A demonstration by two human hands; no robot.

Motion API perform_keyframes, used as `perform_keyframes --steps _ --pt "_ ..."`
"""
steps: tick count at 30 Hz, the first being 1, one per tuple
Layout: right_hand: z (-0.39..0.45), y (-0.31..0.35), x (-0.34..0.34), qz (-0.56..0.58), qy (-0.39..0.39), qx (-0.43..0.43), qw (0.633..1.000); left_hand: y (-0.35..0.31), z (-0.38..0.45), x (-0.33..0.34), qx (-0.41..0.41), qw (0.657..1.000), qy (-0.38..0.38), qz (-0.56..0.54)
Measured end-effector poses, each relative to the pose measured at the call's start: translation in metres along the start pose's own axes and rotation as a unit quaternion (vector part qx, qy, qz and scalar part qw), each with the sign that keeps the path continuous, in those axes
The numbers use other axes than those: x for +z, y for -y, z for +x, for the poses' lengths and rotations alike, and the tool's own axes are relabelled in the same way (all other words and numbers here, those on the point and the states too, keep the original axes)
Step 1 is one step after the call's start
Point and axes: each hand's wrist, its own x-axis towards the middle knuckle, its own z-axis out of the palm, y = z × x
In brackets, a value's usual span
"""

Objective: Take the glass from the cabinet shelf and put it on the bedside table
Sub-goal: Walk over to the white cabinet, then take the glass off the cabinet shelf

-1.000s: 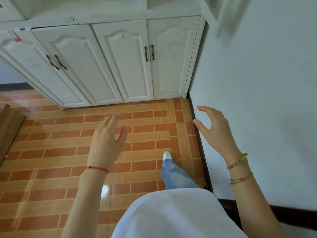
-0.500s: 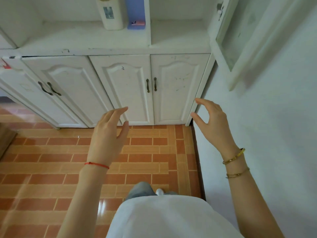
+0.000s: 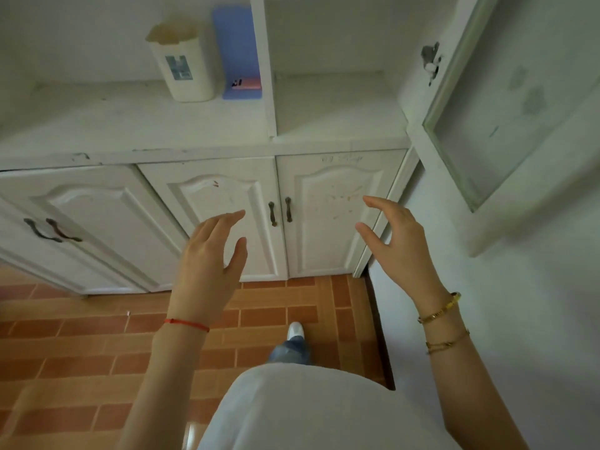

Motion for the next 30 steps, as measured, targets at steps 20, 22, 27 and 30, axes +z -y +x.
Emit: perform_keyframes --steps 20,22,27,30 --pt "0.257 0.042 -0.056 -0.032 -0.146 -0.129 0.98 -0.037 0.284 -0.004 0.19 0.974 -0.12 0.003" --pt "0.277 0.053 -0.073 -0.03 -0.169 -0.158 0.972 -0.05 0.307 -0.013 0.197 0.971 -0.139 0.004" --pt "0.32 0.087 -0.116 -0.035 -0.218 -0.213 0.952 -0.087 0.36 -0.047 0.234 0.946 -0.222 0.014" --pt "0.343 0.111 -0.143 -0.04 -0.254 -0.252 0.933 -0.11 0.387 -0.072 0.264 0.926 -0.268 0.018"
